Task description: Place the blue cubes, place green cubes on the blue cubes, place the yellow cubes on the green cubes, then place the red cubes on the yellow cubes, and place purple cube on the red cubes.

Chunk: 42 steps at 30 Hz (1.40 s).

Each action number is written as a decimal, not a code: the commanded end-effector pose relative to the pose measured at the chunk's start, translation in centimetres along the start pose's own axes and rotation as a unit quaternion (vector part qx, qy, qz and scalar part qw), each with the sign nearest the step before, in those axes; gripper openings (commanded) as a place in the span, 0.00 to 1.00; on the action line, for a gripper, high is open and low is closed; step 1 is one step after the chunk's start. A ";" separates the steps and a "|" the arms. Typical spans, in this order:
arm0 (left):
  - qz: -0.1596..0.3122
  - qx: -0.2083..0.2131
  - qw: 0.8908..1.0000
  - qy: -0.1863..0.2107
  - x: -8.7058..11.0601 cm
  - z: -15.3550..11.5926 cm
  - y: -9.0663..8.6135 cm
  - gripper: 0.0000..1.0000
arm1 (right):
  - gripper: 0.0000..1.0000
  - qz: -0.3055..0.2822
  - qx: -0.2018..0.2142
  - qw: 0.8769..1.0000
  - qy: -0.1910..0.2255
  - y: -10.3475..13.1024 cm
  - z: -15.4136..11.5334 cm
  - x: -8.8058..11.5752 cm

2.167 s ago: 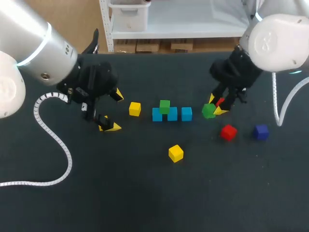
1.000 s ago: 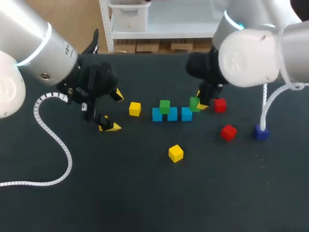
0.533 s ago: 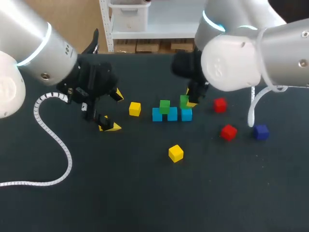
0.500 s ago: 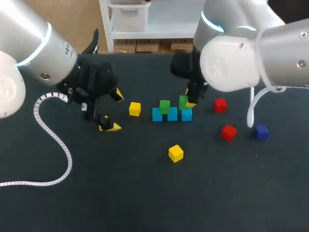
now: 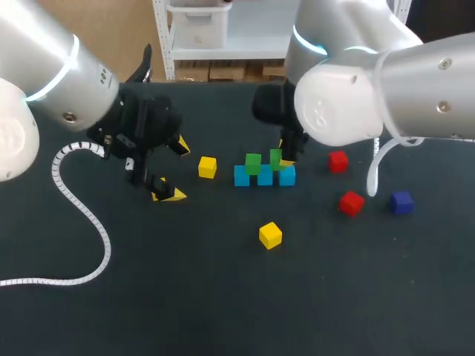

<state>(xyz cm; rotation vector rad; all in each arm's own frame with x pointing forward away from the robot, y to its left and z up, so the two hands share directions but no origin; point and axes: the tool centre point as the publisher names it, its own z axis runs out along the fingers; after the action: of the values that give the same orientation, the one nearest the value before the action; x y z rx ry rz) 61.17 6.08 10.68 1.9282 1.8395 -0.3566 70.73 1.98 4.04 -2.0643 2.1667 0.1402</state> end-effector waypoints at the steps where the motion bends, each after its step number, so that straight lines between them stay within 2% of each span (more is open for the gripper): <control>1: 0.000 0.000 1.000 0.000 0.0 0.0 0.0 1.00 | 0.00 0.002 0.001 1.000 0.002 0.1 0.1 0.0; 42: 0.000 0.000 1.000 0.000 0.0 0.0 0.0 1.00 | 0.00 0.016 -0.001 1.000 0.000 0.1 1.1 0.4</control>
<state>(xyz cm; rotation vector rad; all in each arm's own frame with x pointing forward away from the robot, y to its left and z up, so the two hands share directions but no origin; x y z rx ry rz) 61.17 6.08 10.67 1.9282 1.8395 -0.3566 70.58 1.76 2.87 -2.0294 2.2018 0.1436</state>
